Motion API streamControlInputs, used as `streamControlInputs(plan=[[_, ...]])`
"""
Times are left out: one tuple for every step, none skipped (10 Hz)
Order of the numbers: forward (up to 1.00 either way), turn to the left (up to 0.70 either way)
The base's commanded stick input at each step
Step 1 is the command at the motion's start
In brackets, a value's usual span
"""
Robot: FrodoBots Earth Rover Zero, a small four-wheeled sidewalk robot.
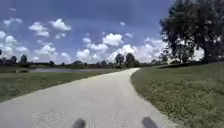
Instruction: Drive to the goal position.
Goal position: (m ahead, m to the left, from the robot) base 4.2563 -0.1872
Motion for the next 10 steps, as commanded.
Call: streamControlInputs(plan=[[0.70,0.00],[0.70,0.00],[0.70,0.00],[0.70,0.00],[0.70,0.00],[0.70,0.00],[0.70,0.00],[0.70,0.00],[0.70,0.00],[0.70,0.00]])
